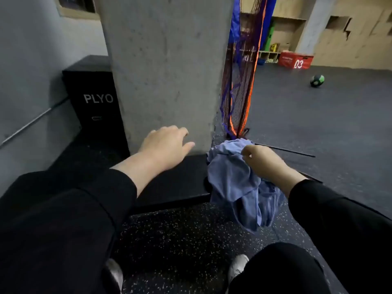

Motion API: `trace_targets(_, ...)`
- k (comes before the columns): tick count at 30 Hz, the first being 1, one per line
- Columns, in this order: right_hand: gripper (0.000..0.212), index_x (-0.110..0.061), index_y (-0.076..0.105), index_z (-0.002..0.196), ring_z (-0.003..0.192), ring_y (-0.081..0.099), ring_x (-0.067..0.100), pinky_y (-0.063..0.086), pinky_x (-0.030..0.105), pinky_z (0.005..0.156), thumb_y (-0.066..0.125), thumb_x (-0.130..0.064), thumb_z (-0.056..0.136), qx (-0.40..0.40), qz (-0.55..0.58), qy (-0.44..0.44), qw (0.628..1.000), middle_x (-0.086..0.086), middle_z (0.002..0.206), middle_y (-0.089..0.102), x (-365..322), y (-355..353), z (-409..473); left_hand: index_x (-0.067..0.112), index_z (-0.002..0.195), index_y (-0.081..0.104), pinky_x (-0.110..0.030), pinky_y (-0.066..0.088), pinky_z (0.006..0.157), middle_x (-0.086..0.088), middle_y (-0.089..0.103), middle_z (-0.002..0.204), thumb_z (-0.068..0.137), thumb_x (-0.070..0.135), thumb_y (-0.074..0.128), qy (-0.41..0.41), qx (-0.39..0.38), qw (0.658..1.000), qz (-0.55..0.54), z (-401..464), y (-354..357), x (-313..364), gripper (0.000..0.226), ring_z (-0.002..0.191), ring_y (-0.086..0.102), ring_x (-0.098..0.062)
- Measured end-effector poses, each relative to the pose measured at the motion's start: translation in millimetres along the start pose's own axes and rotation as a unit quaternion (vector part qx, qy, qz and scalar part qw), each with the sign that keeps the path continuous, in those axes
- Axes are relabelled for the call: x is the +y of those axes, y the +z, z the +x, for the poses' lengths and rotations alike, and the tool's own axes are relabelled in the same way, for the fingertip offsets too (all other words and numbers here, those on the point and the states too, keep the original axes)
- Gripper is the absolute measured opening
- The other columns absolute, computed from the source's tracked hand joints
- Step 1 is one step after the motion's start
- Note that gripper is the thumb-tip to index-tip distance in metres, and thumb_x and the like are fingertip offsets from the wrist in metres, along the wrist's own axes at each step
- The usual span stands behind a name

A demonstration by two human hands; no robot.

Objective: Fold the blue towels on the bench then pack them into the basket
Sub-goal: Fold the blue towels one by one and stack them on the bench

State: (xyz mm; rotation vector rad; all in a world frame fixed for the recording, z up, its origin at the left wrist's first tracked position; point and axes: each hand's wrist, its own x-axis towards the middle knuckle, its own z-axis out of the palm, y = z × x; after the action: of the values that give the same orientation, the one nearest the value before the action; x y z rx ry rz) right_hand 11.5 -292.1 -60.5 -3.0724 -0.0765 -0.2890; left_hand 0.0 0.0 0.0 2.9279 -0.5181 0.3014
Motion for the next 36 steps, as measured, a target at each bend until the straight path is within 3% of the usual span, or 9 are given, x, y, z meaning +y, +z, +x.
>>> trace_targets(4, 0.030, -0.014, 0.065, 0.121, 0.114, 0.058, 0.034, 0.048, 0.040, 0.085, 0.060, -0.028, 0.095, -0.007, 0.026, 0.044, 0.999, 0.011, 0.125, 0.063, 13.6, 45.4, 21.8, 0.023, 0.138, 0.054, -0.046, 0.044, 0.102, -0.001, 0.060, 0.133, 0.103, 0.053, 0.042, -0.014, -0.044, 0.999, -0.025, 24.1, 59.2, -9.7, 0.048, 0.123, 0.055, -0.027)
trace_targets(7, 0.028, -0.017, 0.066, 0.115, 0.114, 0.057, 0.034, 0.052, 0.046, 0.084, 0.060, -0.035, 0.094, 0.028, 0.008, 0.058, 0.998, 0.008, 0.122, 0.062, 21.2, 65.2, 52.8, 0.024, 0.137, 0.054, -0.045, 0.044, 0.102, 0.001, 0.059, 0.135, 0.102, 0.052, 0.043, -0.013, -0.051, 0.997, -0.055, 45.3, 95.3, -13.6, 0.046, 0.124, 0.054, -0.025)
trace_targets(12, 0.027, -0.020, 0.062, 0.115, 0.115, 0.053, 0.032, 0.040, 0.044, 0.082, 0.057, -0.035, 0.093, 0.013, -0.045, 0.070, 0.996, 0.007, 0.118, 0.059, 24.3, 86.8, 103.8, 0.024, 0.143, 0.051, -0.042, 0.040, 0.108, 0.006, 0.052, 0.146, 0.103, 0.050, 0.043, -0.027, -0.047, 0.990, -0.129, 64.2, 142.0, -20.2, 0.048, 0.133, 0.048, -0.020)
trace_targets(18, 0.016, -0.020, 0.066, 0.098, 0.109, 0.052, 0.033, 0.036, 0.042, 0.081, 0.056, -0.030, 0.091, -0.030, -0.078, 0.083, 0.993, 0.007, 0.110, 0.056, 28.1, 105.1, 129.5, 0.026, 0.144, 0.049, -0.039, 0.036, 0.110, 0.006, 0.047, 0.150, 0.103, 0.050, 0.043, -0.005, -0.065, 0.984, -0.164, 74.3, 157.0, -13.7, 0.047, 0.138, 0.042, -0.018)
trace_targets(22, 0.020, -0.008, 0.063, 0.100, 0.096, 0.058, 0.035, 0.045, 0.039, 0.079, 0.051, -0.023, 0.096, 0.085, 0.093, 0.151, 0.980, 0.014, 0.104, 0.064, 23.7, 78.4, 142.7, 0.027, 0.142, 0.051, -0.039, 0.037, 0.109, 0.008, 0.050, 0.147, 0.102, 0.049, 0.045, -0.011, -0.049, 0.978, -0.201, 78.5, 152.3, -6.8, 0.046, 0.135, 0.045, -0.018)
trace_targets(25, 0.020, -0.009, 0.060, 0.111, 0.090, 0.054, 0.021, 0.036, 0.027, 0.076, 0.052, -0.025, 0.100, 0.178, 0.225, 0.168, 0.943, 0.003, 0.099, 0.062, 21.4, 35.2, 149.7, 0.027, 0.143, 0.051, -0.041, 0.038, 0.110, 0.008, 0.050, 0.147, 0.102, 0.049, 0.046, -0.017, -0.046, 0.973, -0.227, 77.4, 150.7, -2.7, 0.047, 0.135, 0.046, -0.018)
trace_targets(29, 0.025, -0.010, 0.061, 0.119, 0.094, 0.057, 0.016, 0.042, 0.027, 0.079, 0.054, -0.027, 0.101, 0.224, 0.276, 0.167, 0.920, -0.001, 0.102, 0.061, 17.5, -20.2, 154.0, 0.029, 0.144, 0.049, -0.040, 0.039, 0.110, 0.010, 0.050, 0.148, 0.101, 0.048, 0.048, -0.025, -0.037, 0.963, -0.266, 73.4, 144.0, -2.3, 0.047, 0.135, 0.045, -0.016)
trace_targets(32, 0.021, -0.015, 0.063, 0.113, 0.092, 0.062, 0.014, 0.054, 0.036, 0.085, 0.057, -0.028, 0.098, 0.253, 0.310, 0.151, 0.904, -0.004, 0.098, 0.064, 7.2, -52.3, 157.3, 0.031, 0.145, 0.048, -0.035, 0.039, 0.110, 0.012, 0.048, 0.149, 0.102, 0.048, 0.049, -0.047, -0.020, 0.955, -0.292, 70.7, 139.6, -9.1, 0.047, 0.137, 0.044, -0.014)
trace_targets(36, 0.015, -0.022, 0.064, 0.108, 0.095, 0.064, 0.010, 0.058, 0.038, 0.088, 0.057, -0.030, 0.097, 0.275, 0.360, 0.133, 0.881, -0.005, 0.103, 0.066, -16.5, -83.5, 158.2, 0.030, 0.147, 0.048, -0.033, 0.040, 0.109, 0.011, 0.050, 0.149, 0.101, 0.047, 0.049, -0.060, 0.011, 0.942, -0.330, 66.8, 135.2, -19.0, 0.049, 0.136, 0.046, -0.012)
